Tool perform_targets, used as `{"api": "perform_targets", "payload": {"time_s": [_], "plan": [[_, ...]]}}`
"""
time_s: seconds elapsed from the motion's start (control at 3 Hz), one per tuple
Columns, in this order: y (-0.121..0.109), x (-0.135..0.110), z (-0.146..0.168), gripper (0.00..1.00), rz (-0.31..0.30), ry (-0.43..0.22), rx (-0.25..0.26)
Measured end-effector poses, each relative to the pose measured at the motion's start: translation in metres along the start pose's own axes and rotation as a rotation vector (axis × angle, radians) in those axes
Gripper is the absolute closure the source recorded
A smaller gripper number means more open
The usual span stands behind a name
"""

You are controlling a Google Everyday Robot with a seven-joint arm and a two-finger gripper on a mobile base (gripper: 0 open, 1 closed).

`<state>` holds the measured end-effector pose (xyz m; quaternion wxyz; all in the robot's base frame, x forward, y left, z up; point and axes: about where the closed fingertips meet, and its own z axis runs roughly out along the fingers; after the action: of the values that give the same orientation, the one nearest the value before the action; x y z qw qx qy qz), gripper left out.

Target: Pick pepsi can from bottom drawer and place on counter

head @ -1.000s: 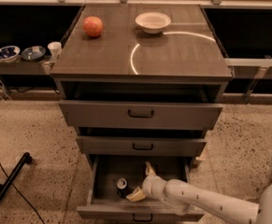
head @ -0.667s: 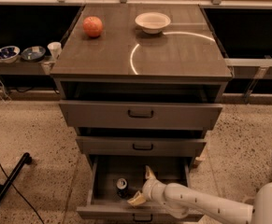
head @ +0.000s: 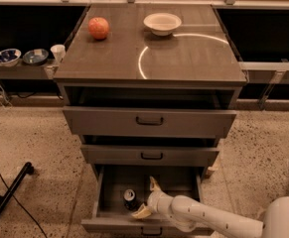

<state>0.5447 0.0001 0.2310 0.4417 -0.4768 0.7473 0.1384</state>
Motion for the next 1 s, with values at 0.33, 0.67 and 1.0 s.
{"api": "perform_targets", "payload": {"time_s": [0.33, 0.67, 1.0], "plan": [[0.004, -0.003, 0.013, 0.05, -0.001, -0.013, -0.021], [0.008, -0.004, 0.024, 0.06, 0.007, -0.024, -0.045], [0.015, -0.006, 0.036, 0.10, 0.005, -0.030, -0.075]]}}
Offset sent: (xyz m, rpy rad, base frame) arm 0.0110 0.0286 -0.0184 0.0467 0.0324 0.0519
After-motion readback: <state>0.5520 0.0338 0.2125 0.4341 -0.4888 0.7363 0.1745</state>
